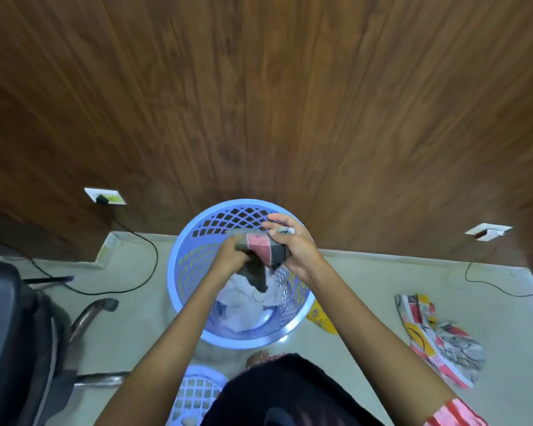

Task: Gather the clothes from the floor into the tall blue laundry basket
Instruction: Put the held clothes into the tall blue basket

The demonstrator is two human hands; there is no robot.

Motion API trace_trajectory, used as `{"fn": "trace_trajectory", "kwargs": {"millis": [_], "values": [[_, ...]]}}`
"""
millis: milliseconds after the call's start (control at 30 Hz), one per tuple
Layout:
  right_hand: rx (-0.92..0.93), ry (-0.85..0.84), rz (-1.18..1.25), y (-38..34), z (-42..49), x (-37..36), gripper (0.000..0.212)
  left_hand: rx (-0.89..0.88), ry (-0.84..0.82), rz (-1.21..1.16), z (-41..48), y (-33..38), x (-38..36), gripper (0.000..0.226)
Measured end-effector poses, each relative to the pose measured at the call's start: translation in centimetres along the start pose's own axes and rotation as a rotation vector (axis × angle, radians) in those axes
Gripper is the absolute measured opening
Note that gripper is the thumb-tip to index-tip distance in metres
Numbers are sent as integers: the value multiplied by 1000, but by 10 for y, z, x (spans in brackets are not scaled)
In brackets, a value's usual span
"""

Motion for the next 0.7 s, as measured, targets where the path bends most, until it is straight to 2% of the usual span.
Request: {"fn": "trace_trajectory", "kwargs": {"millis": [67,133,267,367,433,567,700], "values": [[-49,56,-162,6,0,11,29,53,130,-190,6,-3,9,35],[-91,142,-272,13,-2,28,30,95,178,-297,19,-15,19,43],[-159,237,-305,22,-13,55,24,187,79,-212,41,-38,20,45],[-221,277,-330,34,-23,66,22,324,51,-11,43,-58,13,60],[-247,302,-340,43,-31,74,20,387,50,24,42,-70,8,65],[-294,335,-331,51,-51,95,16,344,-27,37,43,-74,-21,52],[-293,424,-279,52,-72,128,19,212,-111,32,34,-47,-76,20]]}}
Point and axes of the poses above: each hand's wrist, its own z-axis towards the middle knuckle, its own x-axis out of the back of the hand, y = z × x, the point moved 4 cm from there along z, towards the middle knuckle, and after that the axes turned 4 degrees about x, right-handed, at the moved point
